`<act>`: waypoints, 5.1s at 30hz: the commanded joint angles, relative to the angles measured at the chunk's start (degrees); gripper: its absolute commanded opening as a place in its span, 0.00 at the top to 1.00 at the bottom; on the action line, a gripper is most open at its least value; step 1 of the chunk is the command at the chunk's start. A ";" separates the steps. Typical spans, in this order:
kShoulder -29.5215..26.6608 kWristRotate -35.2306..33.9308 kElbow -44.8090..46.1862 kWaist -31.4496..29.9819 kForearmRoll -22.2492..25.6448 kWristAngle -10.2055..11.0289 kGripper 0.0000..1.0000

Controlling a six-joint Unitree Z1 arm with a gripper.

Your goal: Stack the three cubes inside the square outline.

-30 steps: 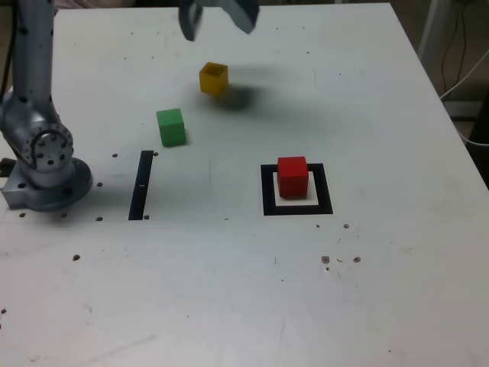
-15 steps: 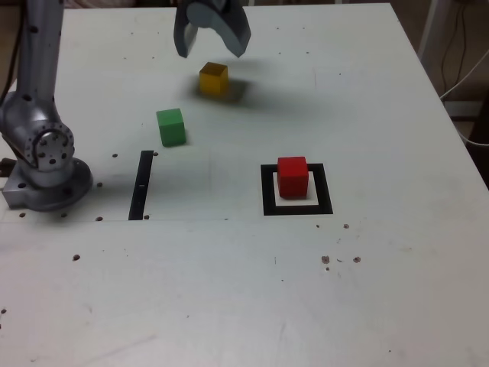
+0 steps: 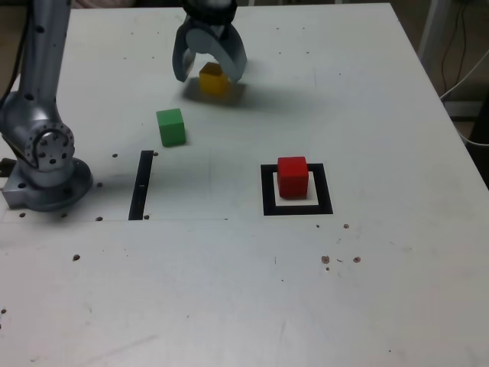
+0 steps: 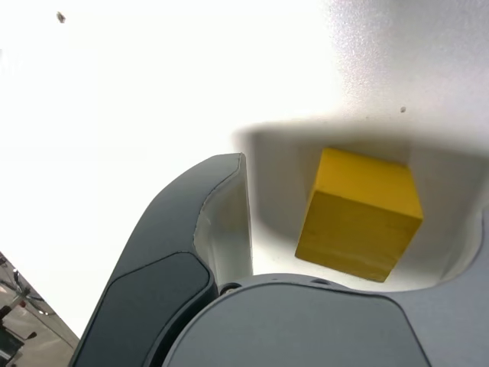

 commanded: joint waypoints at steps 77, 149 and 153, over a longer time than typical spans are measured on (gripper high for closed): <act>-10.95 -32.22 -10.01 -23.15 15.44 -4.33 0.86; 1.07 -59.37 -15.59 -45.78 15.27 -12.25 0.85; 1.40 -59.36 -15.63 -45.63 15.33 -12.24 0.85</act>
